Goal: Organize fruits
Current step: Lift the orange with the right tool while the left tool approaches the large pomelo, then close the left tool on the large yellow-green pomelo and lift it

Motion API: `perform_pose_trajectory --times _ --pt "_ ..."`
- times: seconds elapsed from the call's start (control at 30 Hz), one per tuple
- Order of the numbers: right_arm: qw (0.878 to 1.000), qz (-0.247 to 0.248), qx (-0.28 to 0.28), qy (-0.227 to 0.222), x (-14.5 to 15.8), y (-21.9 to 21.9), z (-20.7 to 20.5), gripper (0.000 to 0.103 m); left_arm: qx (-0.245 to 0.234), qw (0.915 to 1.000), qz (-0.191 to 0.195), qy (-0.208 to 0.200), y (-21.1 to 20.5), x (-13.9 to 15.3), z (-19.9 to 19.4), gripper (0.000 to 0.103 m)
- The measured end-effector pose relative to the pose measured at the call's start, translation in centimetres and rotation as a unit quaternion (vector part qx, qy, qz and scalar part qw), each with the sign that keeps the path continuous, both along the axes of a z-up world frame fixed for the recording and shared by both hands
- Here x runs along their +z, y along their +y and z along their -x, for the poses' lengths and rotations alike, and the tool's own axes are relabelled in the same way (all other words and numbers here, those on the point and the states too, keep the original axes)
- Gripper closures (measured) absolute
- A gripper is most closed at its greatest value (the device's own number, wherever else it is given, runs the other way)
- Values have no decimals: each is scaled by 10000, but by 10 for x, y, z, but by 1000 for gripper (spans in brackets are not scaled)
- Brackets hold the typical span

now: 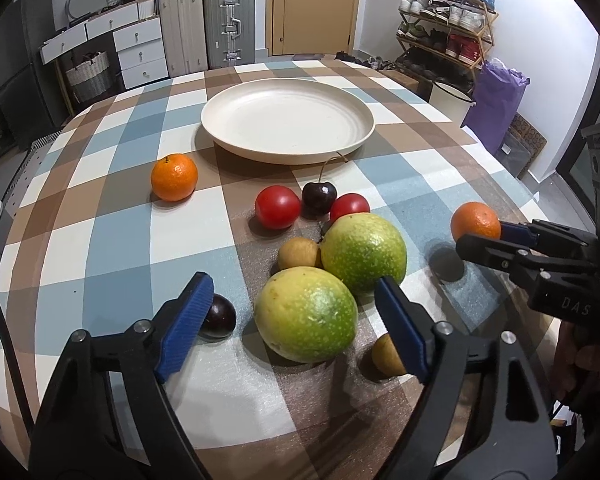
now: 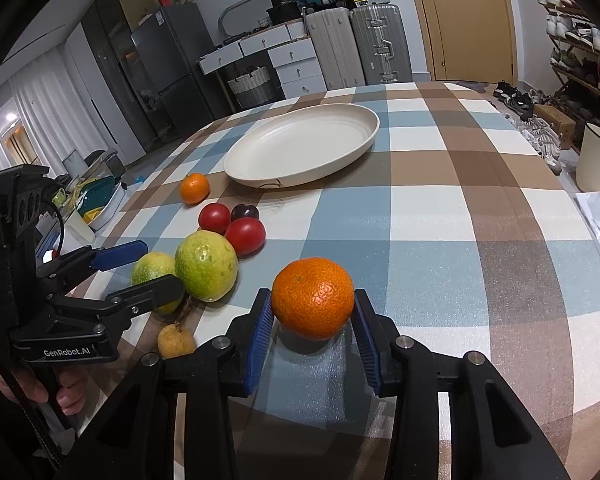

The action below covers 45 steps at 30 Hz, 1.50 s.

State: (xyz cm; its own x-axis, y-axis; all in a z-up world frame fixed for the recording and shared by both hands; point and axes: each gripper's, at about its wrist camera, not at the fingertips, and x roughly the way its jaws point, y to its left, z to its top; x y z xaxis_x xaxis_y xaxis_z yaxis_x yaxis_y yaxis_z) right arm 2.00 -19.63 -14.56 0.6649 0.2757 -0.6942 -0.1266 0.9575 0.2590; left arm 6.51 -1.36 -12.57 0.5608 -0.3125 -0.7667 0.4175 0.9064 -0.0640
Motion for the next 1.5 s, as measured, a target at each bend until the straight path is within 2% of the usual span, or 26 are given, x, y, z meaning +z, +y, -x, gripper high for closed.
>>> perform_pose_trajectory --times 0.33,0.4,0.53,0.67,0.8,1.5 --pt "10000 -45 -29 8 -1 -1 0 63 -121 9999 89 -10 6 0 3 22" --pt "10000 -54 -31 18 -1 -2 0 63 -176 9998 114 -31 6 2 4 29" --pt "10000 -67 -30 -7 0 -2 0 63 -311 9994 160 -31 4 3 6 34" --pt "10000 -88 -39 -15 0 -2 1 63 -534 9981 298 99 3 2 7 53" --pt "9999 -128 -55 -26 0 -3 2 63 -672 9964 404 316 -1 -3 8 54" --pt "9997 -210 -103 -107 1 -7 4 63 -699 9948 557 478 0 -7 12 56"
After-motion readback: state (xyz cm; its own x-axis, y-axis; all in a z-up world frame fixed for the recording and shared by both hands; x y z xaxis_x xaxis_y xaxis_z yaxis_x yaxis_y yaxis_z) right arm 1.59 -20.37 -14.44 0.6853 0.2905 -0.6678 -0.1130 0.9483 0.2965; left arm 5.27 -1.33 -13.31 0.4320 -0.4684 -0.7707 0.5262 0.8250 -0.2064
